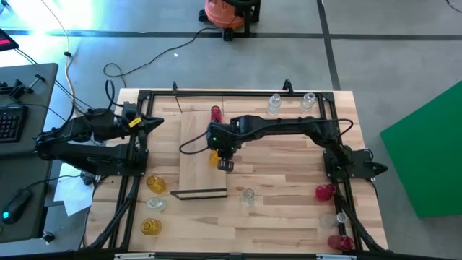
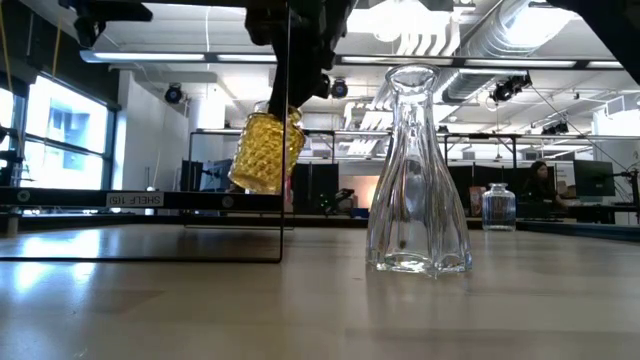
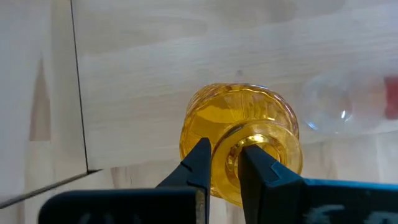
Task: Sort vases onto shelf
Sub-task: Put the top right yellow vase on the shelf
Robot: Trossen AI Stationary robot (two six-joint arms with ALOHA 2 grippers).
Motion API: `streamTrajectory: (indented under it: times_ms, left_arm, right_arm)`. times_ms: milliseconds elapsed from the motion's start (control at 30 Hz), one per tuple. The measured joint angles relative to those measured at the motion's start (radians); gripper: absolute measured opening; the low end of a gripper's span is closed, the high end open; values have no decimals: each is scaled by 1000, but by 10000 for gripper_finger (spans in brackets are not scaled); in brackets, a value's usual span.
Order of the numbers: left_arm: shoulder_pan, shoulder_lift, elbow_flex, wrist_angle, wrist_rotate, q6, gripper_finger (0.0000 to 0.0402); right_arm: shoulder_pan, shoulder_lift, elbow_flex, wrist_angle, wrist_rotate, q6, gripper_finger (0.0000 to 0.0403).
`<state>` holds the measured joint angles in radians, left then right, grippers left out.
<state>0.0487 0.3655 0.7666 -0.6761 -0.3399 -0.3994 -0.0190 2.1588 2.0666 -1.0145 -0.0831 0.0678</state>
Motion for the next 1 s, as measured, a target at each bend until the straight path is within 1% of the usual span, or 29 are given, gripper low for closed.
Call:
streamTrajectory:
  times_ms: [100,267,533,667,833,1000]
  left_arm:
    - [0,30,0,-40,22,-43,0]
    - [0,99,0,-94,105,-132,0]
    - [0,266,0,-97,327,-263,0]
    - [-9,364,0,-74,415,-280,0]
    - [-46,478,0,-1,479,-281,0]
    - [-79,576,0,52,485,-281,0]
  right_arm:
    - [-5,5,0,-6,-4,-33,23]
    - [-9,4,0,1,-5,-73,23]
    - [-8,4,0,34,-38,-129,23]
    - [-8,4,0,39,-41,-155,23]
    - [-9,4,0,38,-41,-174,23]
    - [-9,4,0,36,-41,-174,23]
